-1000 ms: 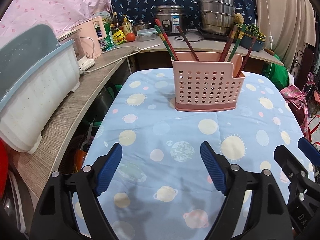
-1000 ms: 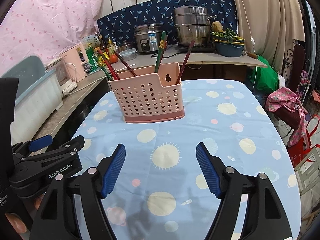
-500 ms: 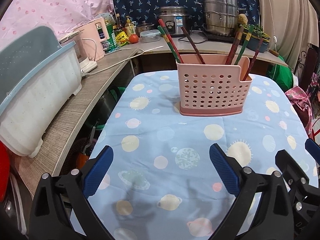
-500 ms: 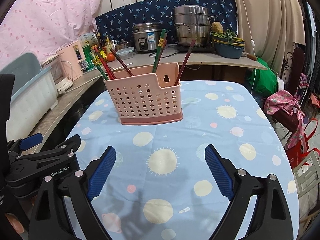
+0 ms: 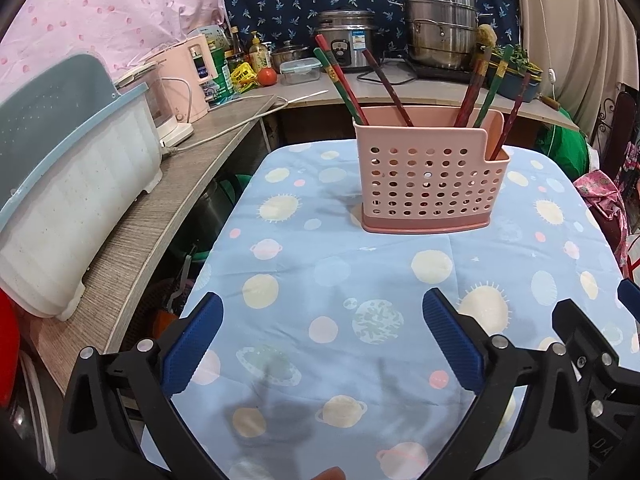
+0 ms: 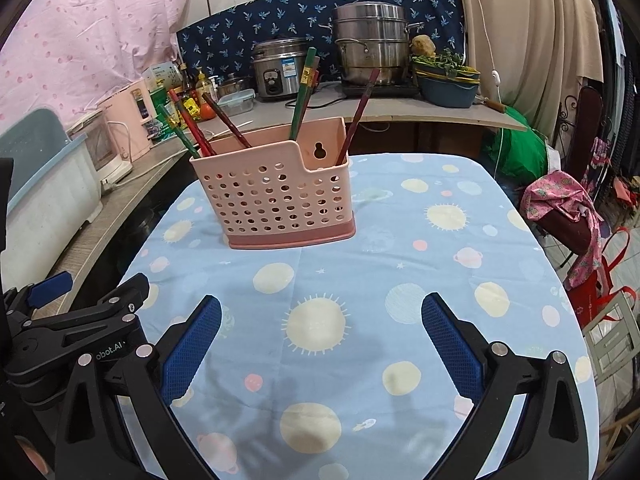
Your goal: Organize utensils
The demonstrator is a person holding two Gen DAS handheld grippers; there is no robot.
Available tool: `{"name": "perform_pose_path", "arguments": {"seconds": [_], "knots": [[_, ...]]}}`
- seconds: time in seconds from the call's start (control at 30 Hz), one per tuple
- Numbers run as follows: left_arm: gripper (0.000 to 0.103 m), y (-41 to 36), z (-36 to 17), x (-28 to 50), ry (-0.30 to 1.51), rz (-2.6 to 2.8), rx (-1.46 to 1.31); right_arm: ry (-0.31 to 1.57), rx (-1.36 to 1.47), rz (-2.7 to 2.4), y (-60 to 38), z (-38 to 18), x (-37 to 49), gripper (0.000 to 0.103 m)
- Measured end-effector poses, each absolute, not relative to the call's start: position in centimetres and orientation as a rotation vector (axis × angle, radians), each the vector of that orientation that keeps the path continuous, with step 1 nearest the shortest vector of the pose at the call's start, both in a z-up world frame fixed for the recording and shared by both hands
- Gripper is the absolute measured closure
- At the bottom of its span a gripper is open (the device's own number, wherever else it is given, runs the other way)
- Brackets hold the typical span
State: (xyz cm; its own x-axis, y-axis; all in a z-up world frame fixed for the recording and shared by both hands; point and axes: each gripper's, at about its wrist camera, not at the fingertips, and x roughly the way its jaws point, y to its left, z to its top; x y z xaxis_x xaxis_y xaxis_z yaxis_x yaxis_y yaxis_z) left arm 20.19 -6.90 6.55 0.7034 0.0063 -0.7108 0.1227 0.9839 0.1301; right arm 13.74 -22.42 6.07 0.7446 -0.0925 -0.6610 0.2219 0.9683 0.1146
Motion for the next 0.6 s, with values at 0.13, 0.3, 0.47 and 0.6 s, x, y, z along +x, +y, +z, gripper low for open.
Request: {"name": "perform_pose_path", "arguments": {"seconds": [0.13, 0.3, 0.47, 0.6], "knots": [[0.007, -6.95, 6.46, 20.40, 0.790, -0.064, 0.174, 0.713, 0.185, -0.178, -22.36, 6.06, 13.92, 0.006], [0.007, -7.11, 6.47, 20.43, 0.783, -0.065, 0.182, 0.712, 0.184, -0.179, -22.27, 6.01, 14.02, 0.006], [0.007, -7.00, 6.45, 20.50, 0.783, -0.063, 0.179, 0.714, 0.179, -0.179, -22.02, 5.98, 14.15, 0.006], [0.007, -6.75, 6.52, 20.64, 0.783, -0.061, 0.174, 0.715, 0.176, -0.179, -21.94, 5.98, 14.15, 0.006]]}}
